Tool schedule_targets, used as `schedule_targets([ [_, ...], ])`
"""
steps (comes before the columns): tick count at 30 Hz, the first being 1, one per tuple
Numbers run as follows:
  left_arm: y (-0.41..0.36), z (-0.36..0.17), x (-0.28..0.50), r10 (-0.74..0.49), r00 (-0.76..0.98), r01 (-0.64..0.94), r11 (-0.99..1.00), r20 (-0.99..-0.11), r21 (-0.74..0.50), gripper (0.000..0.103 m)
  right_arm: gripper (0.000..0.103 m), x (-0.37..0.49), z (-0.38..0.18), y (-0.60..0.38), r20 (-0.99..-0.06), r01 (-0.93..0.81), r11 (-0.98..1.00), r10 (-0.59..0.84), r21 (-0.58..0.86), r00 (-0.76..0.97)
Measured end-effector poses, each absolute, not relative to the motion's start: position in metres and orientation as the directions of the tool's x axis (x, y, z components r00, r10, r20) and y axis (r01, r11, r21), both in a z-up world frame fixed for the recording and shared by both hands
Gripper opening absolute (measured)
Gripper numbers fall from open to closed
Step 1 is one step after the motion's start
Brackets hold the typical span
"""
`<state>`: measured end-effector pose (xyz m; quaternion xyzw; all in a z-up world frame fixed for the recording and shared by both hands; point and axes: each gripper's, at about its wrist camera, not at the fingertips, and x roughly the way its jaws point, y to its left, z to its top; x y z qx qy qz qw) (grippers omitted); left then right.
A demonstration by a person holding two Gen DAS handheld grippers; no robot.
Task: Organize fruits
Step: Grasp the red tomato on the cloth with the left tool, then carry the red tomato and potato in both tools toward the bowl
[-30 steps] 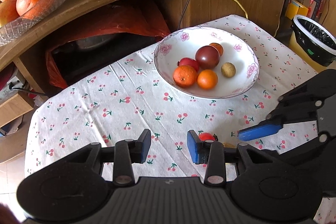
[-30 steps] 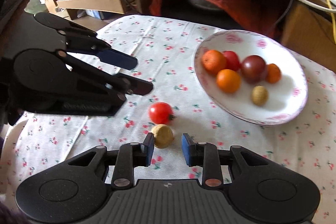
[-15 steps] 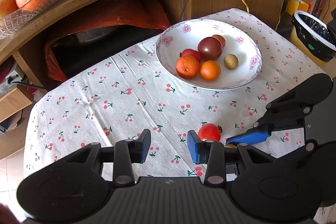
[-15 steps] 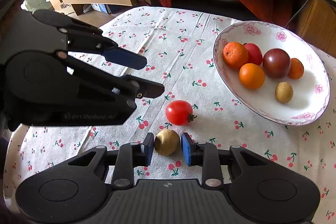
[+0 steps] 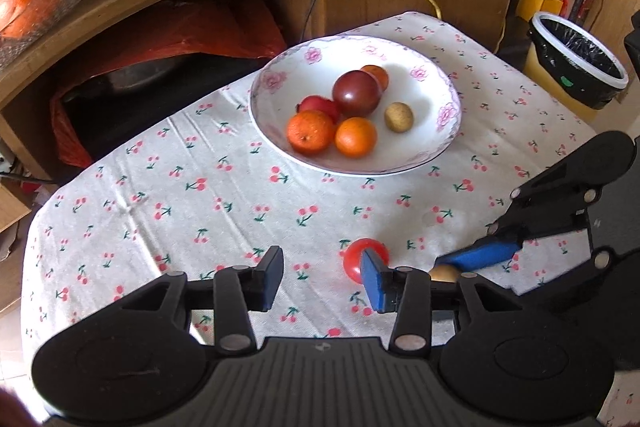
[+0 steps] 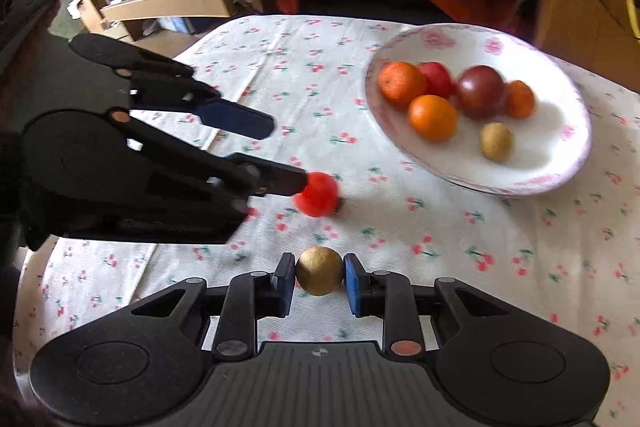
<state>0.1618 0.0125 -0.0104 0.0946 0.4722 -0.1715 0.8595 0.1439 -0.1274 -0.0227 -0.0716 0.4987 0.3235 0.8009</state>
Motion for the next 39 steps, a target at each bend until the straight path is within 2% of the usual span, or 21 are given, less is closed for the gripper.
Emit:
schedule_targets([
  [6, -0.001, -0.014, 0.161, -0.249, 0.467, 0.424, 0.905, -0.848, -0.032, 0.056, 0.021, 0.148, -0.024, -0.145, -0.854, -0.551, 0.813, 0.413, 0.188, 0.317],
  [13, -0.023, -0.022, 0.162, -0.26, 0.446, 0.46, 0.887, -0.857, -0.03, 0.055, 0.022, 0.146, -0.024, -0.158, -0.863, -0.534, 0.829, 0.383, 0.165, 0.33],
  [18, -0.037, -0.032, 0.161, -0.253, 0.43, 0.477, 0.879, -0.867, -0.02, 0.054, 0.022, 0.145, -0.022, -0.168, -0.872, -0.525, 0.845, 0.327, 0.097, 0.366],
  [22, -0.042, -0.032, 0.159, -0.259, 0.434, 0.488, 0.873, -0.863, -0.016, 0.043, 0.021, 0.145, -0.023, -0.175, -0.873, -0.515, 0.853, 0.314, 0.086, 0.373],
  [25, -0.047, -0.033, 0.159, -0.259, 0.441, 0.491, 0.871, -0.859, -0.01, 0.039, 0.022, 0.145, -0.022, -0.176, -0.874, -0.509, 0.857, 0.304, 0.078, 0.379],
  [39, -0.049, -0.027, 0.136, -0.212, 0.447, 0.488, 0.872, -0.869, 0.038, 0.038, 0.021, 0.124, -0.021, -0.18, -0.882, -0.492, 0.867, 0.285, 0.071, 0.375],
])
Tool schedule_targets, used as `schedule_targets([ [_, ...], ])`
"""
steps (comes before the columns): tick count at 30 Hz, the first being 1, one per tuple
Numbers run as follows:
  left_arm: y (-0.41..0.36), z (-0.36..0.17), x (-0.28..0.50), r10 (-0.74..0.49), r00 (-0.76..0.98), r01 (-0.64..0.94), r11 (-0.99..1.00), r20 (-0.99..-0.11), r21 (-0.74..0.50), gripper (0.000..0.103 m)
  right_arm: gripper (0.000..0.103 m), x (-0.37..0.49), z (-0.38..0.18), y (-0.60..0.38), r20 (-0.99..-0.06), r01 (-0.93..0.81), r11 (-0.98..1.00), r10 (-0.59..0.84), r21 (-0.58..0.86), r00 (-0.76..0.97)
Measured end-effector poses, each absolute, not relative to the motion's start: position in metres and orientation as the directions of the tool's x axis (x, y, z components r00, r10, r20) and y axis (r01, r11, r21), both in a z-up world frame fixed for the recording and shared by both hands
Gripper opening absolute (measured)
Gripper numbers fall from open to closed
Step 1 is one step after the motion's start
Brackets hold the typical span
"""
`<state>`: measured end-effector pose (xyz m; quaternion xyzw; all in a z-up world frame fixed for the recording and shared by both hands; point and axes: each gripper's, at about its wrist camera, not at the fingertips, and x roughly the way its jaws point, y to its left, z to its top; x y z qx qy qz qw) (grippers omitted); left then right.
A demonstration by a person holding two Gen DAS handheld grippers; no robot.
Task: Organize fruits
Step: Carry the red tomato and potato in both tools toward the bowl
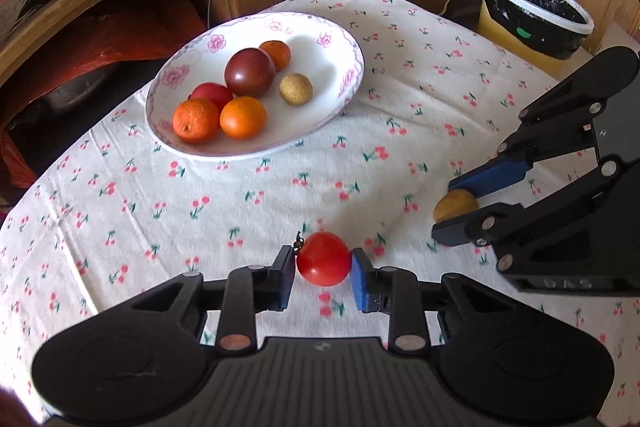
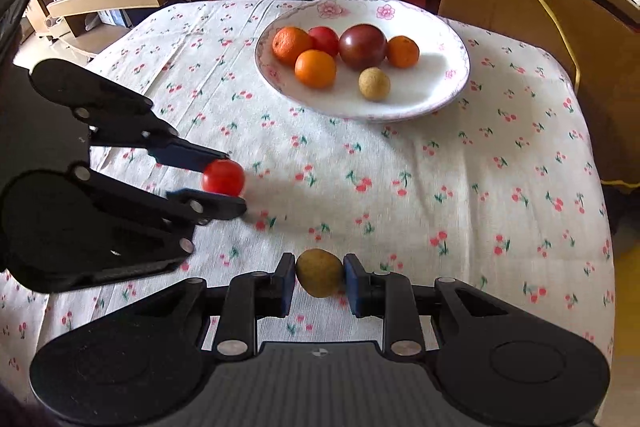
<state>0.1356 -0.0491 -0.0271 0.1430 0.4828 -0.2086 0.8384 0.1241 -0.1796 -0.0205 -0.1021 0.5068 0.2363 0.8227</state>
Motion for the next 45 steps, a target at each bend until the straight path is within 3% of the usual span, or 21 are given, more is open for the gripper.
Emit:
schedule_targets([
  [13, -0.041, -0.025, 0.104, -0.166, 0.435, 0.463, 0.884, -0.885, 0.062, 0.038, 0.021, 0.101, -0.022, -0.171, -0.886, -0.506, 0.862, 0.217, -0.023, 0.41],
  [45, -0.044, -0.025, 0.104, -0.179, 0.447, 0.483, 0.873, -0.877, 0.068, 0.042, 0.025, 0.102, -0.022, -0.172, -0.877, -0.504, 0.863, 0.258, 0.021, 0.405],
])
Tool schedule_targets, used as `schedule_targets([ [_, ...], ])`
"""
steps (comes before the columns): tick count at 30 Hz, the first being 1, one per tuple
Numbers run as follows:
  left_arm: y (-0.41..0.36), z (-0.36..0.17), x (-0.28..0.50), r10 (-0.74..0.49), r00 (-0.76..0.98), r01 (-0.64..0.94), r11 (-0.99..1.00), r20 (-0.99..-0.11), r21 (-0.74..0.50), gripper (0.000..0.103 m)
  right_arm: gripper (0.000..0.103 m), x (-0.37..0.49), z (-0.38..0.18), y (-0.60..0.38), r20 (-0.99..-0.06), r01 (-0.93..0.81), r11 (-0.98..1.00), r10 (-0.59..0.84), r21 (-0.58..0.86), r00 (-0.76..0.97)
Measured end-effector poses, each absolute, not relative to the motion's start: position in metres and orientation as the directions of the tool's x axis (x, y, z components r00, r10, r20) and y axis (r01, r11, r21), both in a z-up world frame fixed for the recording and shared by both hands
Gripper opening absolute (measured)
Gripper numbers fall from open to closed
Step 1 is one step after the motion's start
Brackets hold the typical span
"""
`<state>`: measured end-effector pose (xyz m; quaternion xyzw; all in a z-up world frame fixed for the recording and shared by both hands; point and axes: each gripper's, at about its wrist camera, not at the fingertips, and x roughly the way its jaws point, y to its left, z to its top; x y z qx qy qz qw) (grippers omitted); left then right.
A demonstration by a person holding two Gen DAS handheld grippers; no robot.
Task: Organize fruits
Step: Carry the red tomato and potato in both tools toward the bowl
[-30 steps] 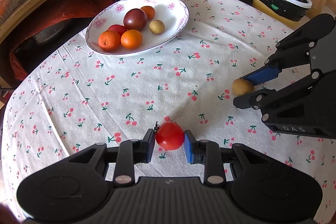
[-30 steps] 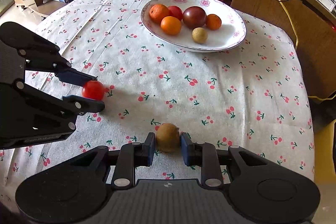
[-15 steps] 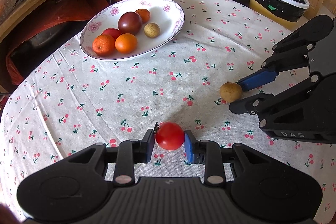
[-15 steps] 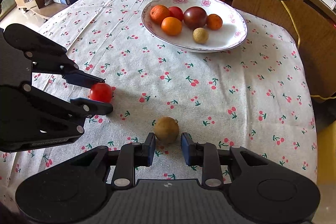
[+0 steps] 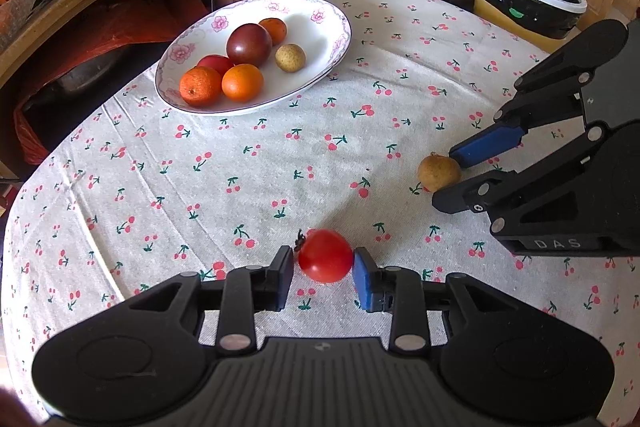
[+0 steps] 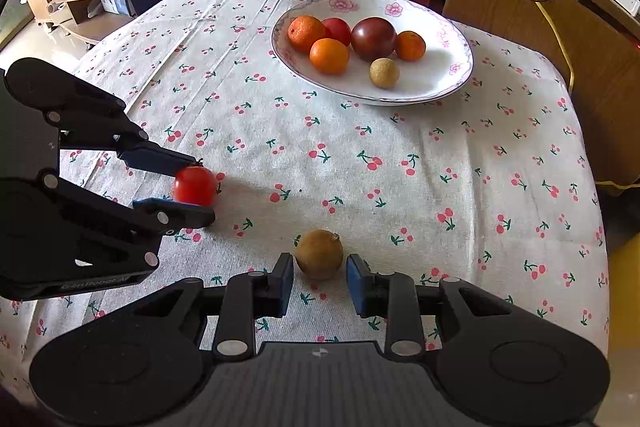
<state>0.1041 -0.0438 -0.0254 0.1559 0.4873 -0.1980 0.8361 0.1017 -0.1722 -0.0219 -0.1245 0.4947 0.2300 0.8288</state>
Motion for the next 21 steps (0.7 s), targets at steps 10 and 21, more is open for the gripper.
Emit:
schedule_targets([
  [10, -0.0347, -0.0257, 0.1028, -0.196, 0.445, 0.469, 0.882, -0.874, 0.04, 0.042, 0.026, 0.1021, -0.0237, -0.1711, -0.877, -0.508, 0.861, 0.259, 0.02, 0.405],
  [21, -0.041, -0.0231, 0.1079, -0.215, 0.45, 0.47, 0.882, -0.867, 0.026, 0.042, 0.026, 0.1019, -0.0234, -0.1713, -0.877, -0.508, 0.861, 0.268, 0.031, 0.4],
])
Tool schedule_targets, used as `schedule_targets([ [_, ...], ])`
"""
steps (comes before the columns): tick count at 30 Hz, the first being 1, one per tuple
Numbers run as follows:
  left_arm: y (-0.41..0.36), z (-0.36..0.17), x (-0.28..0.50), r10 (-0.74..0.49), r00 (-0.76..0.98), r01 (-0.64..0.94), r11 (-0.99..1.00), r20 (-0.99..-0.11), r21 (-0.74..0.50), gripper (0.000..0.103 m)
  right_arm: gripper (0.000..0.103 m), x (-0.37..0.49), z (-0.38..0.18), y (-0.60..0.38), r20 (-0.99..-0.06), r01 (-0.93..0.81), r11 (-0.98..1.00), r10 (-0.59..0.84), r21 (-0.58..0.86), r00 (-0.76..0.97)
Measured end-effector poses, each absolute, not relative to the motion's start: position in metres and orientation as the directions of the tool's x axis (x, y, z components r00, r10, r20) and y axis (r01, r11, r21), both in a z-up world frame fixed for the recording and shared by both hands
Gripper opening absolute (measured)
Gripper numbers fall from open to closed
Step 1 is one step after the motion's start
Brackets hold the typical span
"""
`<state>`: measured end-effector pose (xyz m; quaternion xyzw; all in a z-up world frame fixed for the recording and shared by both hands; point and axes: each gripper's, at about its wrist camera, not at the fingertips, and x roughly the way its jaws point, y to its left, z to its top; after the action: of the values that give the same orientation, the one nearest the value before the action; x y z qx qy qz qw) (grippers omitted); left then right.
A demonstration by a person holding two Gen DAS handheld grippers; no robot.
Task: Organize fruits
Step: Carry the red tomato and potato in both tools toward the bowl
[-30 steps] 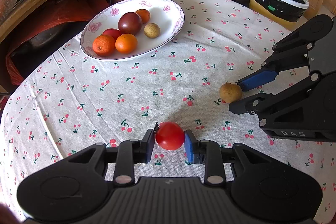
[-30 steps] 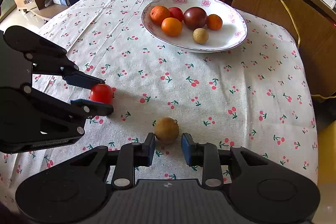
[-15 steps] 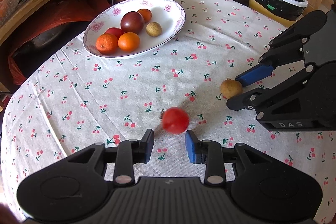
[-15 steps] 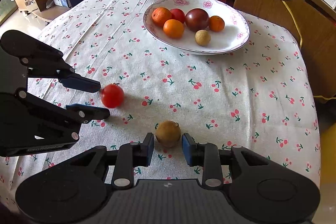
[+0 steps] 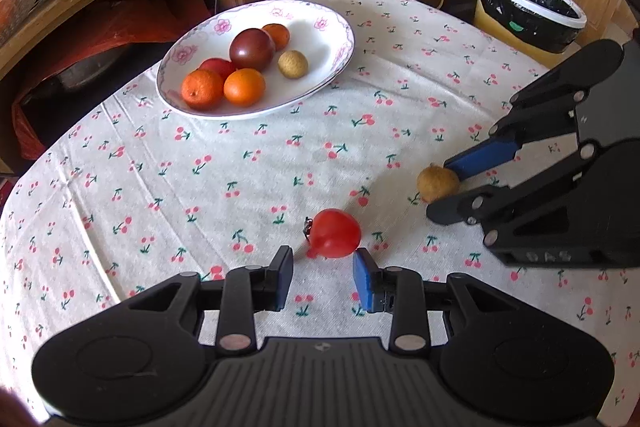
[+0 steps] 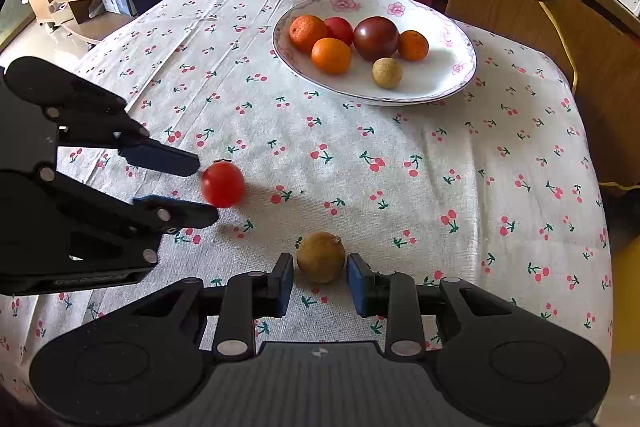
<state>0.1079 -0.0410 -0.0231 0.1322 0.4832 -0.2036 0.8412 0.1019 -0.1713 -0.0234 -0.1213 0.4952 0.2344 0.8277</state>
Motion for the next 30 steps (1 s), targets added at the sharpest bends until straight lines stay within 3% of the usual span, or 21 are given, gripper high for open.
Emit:
schedule_targets([
  [15, -0.061, -0.029, 0.129, -0.265, 0.46, 0.484, 0.875, -0.847, -0.012, 0.042, 0.02, 0.105, -0.024, -0.177, -0.876, -0.497, 0.866, 0.28, 0.053, 0.393],
  [20, -0.067, -0.029, 0.132, -0.259, 0.467, 0.497, 0.868, -0.845, 0.009, 0.037, 0.02, 0.105, -0.022, -0.183, -0.871, -0.486, 0.871, 0.291, 0.07, 0.396],
  [30, -0.066, -0.017, 0.135, -0.231, 0.502, 0.476, 0.878, -0.833, 0.044, 0.037, 0.02, 0.113, -0.01, -0.184, -0.846, -0.471, 0.88, 0.298, 0.063, 0.443],
])
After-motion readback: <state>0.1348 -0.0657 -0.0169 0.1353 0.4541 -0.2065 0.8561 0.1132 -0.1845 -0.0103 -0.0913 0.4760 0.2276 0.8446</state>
